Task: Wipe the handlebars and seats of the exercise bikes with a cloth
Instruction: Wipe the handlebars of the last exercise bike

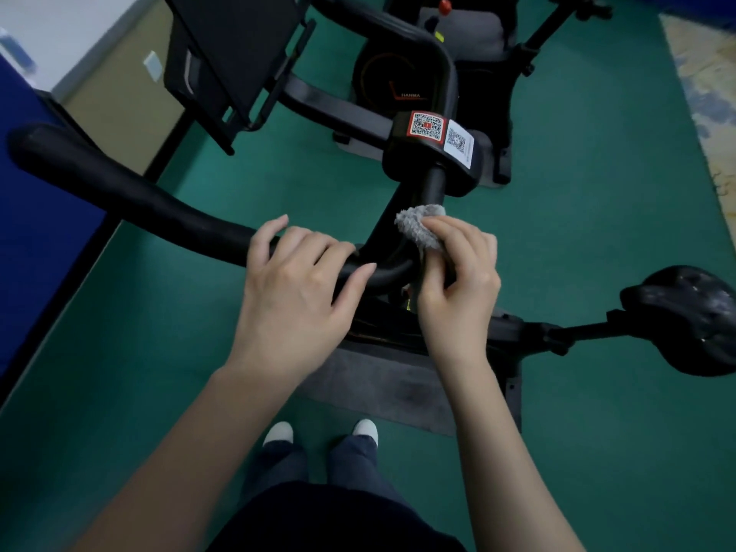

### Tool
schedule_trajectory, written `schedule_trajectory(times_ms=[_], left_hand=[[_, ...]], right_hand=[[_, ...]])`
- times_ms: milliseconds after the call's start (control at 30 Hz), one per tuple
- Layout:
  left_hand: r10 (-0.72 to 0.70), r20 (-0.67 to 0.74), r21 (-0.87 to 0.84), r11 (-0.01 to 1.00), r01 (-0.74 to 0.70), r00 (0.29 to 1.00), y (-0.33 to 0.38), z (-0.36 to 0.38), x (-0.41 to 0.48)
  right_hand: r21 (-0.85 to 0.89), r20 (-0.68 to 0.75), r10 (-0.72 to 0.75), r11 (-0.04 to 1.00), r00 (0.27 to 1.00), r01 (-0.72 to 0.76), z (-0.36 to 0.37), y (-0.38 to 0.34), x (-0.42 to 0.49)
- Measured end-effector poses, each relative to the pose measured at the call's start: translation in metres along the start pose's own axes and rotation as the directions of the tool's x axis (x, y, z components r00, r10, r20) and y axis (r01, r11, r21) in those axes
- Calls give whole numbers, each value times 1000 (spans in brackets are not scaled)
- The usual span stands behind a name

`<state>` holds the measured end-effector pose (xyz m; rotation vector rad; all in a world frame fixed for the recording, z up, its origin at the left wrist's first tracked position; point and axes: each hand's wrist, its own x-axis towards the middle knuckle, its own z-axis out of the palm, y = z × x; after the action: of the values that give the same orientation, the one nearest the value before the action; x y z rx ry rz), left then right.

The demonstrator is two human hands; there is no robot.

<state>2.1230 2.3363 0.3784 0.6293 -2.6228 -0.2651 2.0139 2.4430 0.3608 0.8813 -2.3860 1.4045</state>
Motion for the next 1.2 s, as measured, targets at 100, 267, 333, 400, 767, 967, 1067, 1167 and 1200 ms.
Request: schedule_trajectory(times_ms=[100, 267, 333, 400, 767, 967, 1067, 1167, 1200], left_hand=[[-19, -4, -3, 1000, 19, 1000, 2, 1, -1], [-41, -26, 4, 999, 41, 999, 7, 3, -1], [-50, -36, 10, 999, 50, 998, 8, 2, 0], [-59, -42, 14, 998, 60, 997, 11, 2, 1], [-94, -20, 26, 995, 94, 995, 24, 9, 10], [-110, -21, 8, 994, 110, 994, 25, 12, 10], [-113, -22, 4, 994, 113, 993, 26, 12, 10], [-114, -28, 3, 994, 114, 993, 26, 12, 10], [-114, -30, 3, 993, 114, 993, 26, 13, 10]], right_hand=[[39, 42, -38, 999, 998, 36, -4, 4, 0], [65, 105, -84, 995, 991, 78, -10, 11, 8], [73, 109, -54, 996, 993, 46, -9, 13, 20], [86, 124, -52, 995, 991, 42, -8, 14, 26], [119, 201, -36, 993, 979, 12, -5, 29, 59], [166, 221, -144, 980, 965, 108, -11, 33, 47], [167, 222, -113, 983, 969, 76, -6, 37, 61], [199, 187, -26, 980, 982, -12, 2, 42, 74], [229, 170, 6, 972, 985, -45, 3, 43, 73]])
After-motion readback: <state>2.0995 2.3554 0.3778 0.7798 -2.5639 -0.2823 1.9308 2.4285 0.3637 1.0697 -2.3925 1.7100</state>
